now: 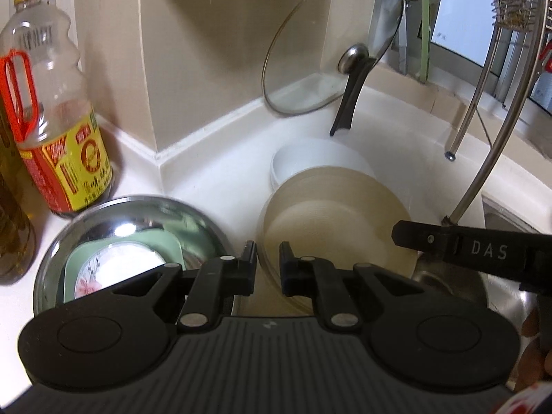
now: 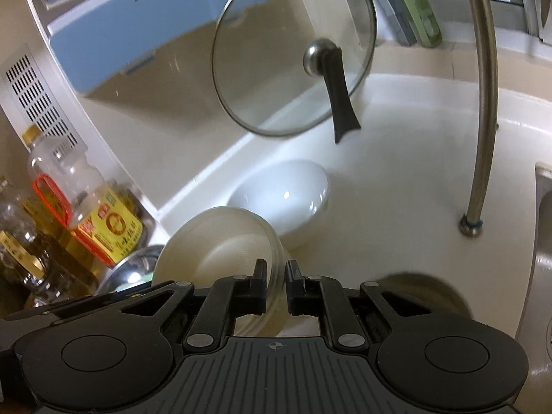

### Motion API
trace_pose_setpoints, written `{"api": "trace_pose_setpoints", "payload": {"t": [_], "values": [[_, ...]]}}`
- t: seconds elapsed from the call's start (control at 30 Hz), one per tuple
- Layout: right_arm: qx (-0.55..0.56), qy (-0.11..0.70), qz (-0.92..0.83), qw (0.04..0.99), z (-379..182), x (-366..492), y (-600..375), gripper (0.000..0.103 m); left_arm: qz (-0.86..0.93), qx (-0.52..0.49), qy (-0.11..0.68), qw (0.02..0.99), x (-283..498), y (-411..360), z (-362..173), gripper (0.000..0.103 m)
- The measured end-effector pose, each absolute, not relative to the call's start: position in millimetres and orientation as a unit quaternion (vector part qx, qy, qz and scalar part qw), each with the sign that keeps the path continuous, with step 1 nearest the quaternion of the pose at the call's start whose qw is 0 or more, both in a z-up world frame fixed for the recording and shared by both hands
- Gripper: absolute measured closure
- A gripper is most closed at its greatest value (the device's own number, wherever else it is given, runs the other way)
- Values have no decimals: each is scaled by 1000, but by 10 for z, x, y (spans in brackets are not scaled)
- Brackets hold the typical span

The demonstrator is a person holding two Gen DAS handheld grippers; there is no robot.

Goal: Organize plates and bowls

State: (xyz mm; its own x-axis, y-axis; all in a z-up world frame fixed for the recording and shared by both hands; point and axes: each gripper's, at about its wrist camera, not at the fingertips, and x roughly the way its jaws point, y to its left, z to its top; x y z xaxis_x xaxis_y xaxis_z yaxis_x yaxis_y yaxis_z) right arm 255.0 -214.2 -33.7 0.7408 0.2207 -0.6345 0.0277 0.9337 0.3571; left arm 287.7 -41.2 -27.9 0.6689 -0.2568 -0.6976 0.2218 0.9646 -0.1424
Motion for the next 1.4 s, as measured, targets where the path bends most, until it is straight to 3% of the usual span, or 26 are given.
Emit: {"api": "trace_pose_setpoints", "payload": {"t": [0.63,1.4], "values": [[180,325,46,927,-118,3186,-2411,92,-124,3,346,930,3531,-762,-88,91],[209,386,39,898,-471,3698,-2647,92,-114,6,402,909,4014,-941,-374,92]]}}
